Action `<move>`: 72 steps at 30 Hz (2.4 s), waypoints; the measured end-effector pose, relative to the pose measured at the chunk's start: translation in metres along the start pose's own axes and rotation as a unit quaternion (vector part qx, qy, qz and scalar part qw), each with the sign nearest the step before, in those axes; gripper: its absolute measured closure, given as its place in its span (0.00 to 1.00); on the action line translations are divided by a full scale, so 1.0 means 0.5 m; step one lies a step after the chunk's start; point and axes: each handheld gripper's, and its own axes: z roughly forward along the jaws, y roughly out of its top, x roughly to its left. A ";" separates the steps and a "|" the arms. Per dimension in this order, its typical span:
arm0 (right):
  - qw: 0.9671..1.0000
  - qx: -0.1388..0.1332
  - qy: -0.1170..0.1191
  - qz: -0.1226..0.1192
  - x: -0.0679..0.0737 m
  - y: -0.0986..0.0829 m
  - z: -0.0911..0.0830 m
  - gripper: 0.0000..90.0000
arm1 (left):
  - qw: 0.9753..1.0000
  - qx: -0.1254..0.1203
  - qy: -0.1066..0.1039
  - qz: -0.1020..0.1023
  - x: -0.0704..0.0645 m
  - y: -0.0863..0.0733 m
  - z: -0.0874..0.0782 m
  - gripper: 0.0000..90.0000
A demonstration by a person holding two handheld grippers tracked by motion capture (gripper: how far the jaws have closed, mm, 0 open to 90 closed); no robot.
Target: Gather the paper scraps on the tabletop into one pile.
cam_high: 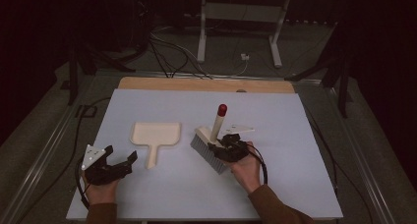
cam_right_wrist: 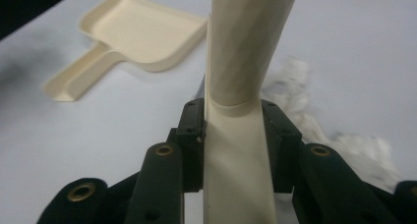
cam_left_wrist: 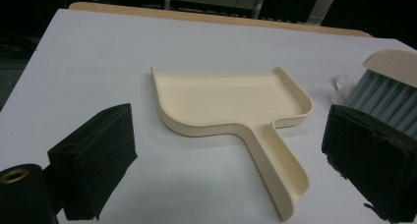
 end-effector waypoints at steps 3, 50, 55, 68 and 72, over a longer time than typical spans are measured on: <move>1.000 -0.001 -0.024 0.006 -0.016 -0.004 -0.016 0.75 | 1.000 0.001 0.000 -0.001 0.000 0.000 0.000 0.08; 0.999 -0.018 -0.026 0.038 -0.149 0.025 -0.187 0.74 | 1.000 0.002 0.002 -0.001 0.001 -0.001 0.001 0.08; 0.999 -0.007 -0.002 0.042 -0.152 0.024 -0.179 0.75 | 1.000 0.002 0.002 -0.002 0.001 -0.001 0.002 0.08; 0.994 -0.017 -0.104 0.019 -0.176 0.036 -0.164 0.75 | 1.000 0.002 0.003 -0.002 0.002 -0.001 0.001 0.08; 0.993 -0.026 -0.115 -0.002 -0.206 0.038 -0.146 0.75 | 1.000 0.003 0.002 -0.001 0.001 -0.001 0.002 0.08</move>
